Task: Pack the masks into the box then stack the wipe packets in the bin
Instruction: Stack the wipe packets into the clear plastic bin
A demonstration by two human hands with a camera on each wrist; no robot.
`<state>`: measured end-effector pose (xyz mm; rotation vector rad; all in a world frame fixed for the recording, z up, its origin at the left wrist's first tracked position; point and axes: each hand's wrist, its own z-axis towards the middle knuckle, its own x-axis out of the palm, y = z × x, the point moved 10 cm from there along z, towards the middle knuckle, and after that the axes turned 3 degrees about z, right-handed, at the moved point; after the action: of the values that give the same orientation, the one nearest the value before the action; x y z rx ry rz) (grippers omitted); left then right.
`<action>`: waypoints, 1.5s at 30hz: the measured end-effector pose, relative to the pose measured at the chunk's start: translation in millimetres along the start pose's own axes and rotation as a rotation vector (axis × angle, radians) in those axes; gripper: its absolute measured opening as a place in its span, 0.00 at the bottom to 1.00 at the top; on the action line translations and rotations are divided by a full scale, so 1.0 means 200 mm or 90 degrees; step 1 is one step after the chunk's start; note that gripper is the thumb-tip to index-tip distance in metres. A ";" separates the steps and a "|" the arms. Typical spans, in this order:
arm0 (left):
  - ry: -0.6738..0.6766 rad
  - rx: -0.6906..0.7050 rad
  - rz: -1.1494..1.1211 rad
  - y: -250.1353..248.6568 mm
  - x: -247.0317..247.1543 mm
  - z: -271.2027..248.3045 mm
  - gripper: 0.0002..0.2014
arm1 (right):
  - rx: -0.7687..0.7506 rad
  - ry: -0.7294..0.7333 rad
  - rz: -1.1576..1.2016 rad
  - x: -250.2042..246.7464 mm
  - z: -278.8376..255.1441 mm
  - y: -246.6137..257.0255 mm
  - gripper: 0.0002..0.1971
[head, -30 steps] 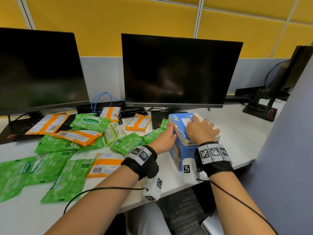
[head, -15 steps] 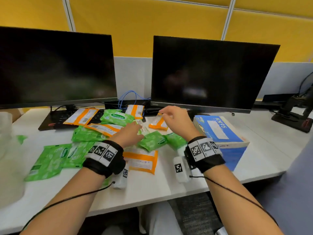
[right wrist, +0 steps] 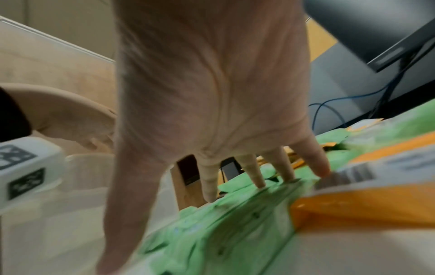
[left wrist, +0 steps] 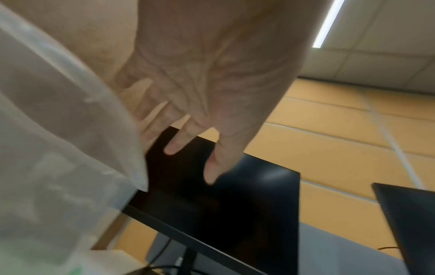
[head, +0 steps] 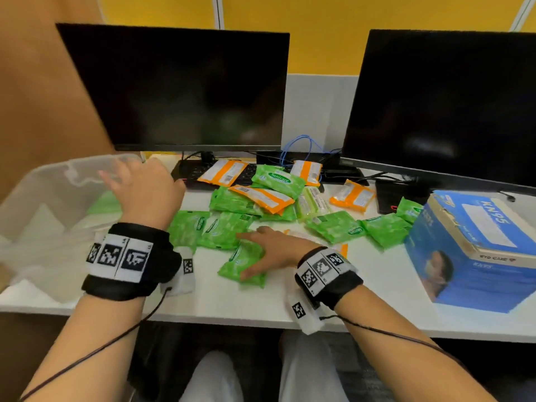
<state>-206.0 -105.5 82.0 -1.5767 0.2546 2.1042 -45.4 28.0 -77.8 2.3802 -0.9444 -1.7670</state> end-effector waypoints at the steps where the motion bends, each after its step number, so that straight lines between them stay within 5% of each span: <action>1: 0.064 -0.051 0.031 0.09 0.05 0.02 0.31 | -0.003 0.017 -0.028 0.03 0.02 0.03 0.50; 4: 0.174 -0.087 0.007 0.21 0.18 0.01 0.30 | 0.030 0.035 -0.091 0.06 0.07 0.06 0.52; 9: 0.038 0.023 0.066 0.08 0.10 -0.11 0.22 | 0.063 0.015 -0.109 0.02 0.10 0.08 0.49; 16: 0.043 0.135 0.097 -0.13 0.08 -0.22 0.23 | 0.108 -0.024 -0.068 -0.07 0.12 -0.04 0.43; 21: 0.054 0.205 0.054 -0.25 0.09 -0.24 0.14 | 0.088 -0.108 -0.020 -0.17 0.10 -0.16 0.33; 26: 0.055 0.253 0.000 -0.29 0.10 -0.23 0.17 | 0.102 -0.187 -0.040 -0.27 0.06 -0.28 0.26; 32: 0.068 0.285 -0.040 -0.41 0.09 -0.25 0.16 | 0.149 -0.383 -0.142 -0.67 -0.12 -0.19 0.21; 34: 0.059 0.289 -0.078 -0.45 0.08 -0.25 0.15 | 0.124 -0.491 -0.102 -0.83 -0.23 -0.07 0.21; 38: 0.102 0.285 -0.229 -0.42 0.08 -0.19 0.17 | -0.094 -0.701 0.149 -1.02 -0.37 0.26 0.30; 41: 0.110 0.270 -0.410 -0.27 0.03 -0.14 0.14 | -0.187 -0.685 0.338 -1.00 -0.30 0.42 0.26; 44: -0.099 0.150 -0.344 0.10 -0.14 -0.04 0.13 | -0.185 -0.586 0.445 -0.88 -0.11 0.53 0.19; 45: -0.108 0.103 -0.284 0.22 -0.13 0.00 0.15 | -0.180 -0.547 0.412 -0.84 -0.04 0.57 0.19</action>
<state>-221.4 -150.5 100.9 -1.2190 0.0087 1.8028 -118.1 12.3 111.1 0.9199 -1.2036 -2.3636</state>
